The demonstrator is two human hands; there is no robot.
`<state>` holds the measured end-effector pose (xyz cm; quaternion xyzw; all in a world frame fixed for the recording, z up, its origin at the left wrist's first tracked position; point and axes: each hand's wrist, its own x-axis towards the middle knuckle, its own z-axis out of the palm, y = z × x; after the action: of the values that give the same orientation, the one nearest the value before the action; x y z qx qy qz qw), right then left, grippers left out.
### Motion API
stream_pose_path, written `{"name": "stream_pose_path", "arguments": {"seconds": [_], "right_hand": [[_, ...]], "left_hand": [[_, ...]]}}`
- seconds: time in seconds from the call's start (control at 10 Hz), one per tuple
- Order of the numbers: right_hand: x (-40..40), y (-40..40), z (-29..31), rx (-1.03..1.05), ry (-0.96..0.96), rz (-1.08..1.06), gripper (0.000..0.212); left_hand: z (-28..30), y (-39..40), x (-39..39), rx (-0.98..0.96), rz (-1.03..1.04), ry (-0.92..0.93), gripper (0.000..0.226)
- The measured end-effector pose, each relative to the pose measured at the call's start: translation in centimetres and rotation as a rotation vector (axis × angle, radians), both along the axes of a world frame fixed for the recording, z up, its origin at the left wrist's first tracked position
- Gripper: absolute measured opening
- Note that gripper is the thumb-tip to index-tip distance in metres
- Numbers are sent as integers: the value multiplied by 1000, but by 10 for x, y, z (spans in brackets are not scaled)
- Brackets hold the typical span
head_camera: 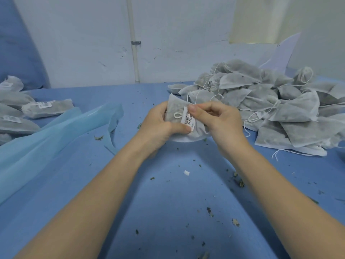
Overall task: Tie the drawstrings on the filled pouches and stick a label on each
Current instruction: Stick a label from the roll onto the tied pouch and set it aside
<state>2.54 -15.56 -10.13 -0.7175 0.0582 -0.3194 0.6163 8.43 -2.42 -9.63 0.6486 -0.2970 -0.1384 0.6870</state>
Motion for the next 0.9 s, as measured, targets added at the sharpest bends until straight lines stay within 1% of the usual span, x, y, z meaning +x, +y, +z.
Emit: {"name": "stream_pose_path", "arguments": {"seconds": [0.1, 0.2, 0.3, 0.4, 0.5, 0.6, 0.7, 0.8, 0.9], "right_hand": [[-1, -1, -2, -61, 48, 67, 5], [-3, -1, -6, -86, 116, 166, 28], [-3, 3, -10, 20, 123, 102, 52], [1, 8, -10, 147, 70, 82, 51], [9, 16, -7, 325, -7, 125, 43], [29, 29, 4, 476, -109, -12, 37], [61, 60, 24, 413, -87, -29, 22], [81, 99, 41, 49, 159, 339, 53], [88, 112, 43, 5, 240, 397, 57]], "left_hand": [[-1, -5, -2, -45, 78, 89, 23], [-3, -9, 3, -37, 270, 108, 12], [-2, -9, 4, -105, 333, 145, 12], [1, -8, 5, -139, 347, 189, 14], [5, -6, 7, -227, 300, 308, 18], [4, -1, 4, -321, 294, 369, 36], [4, -1, 4, -431, 302, 461, 36], [8, -1, 28, 253, 664, -50, 62], [13, 7, 33, 1225, 729, -531, 60]]}}
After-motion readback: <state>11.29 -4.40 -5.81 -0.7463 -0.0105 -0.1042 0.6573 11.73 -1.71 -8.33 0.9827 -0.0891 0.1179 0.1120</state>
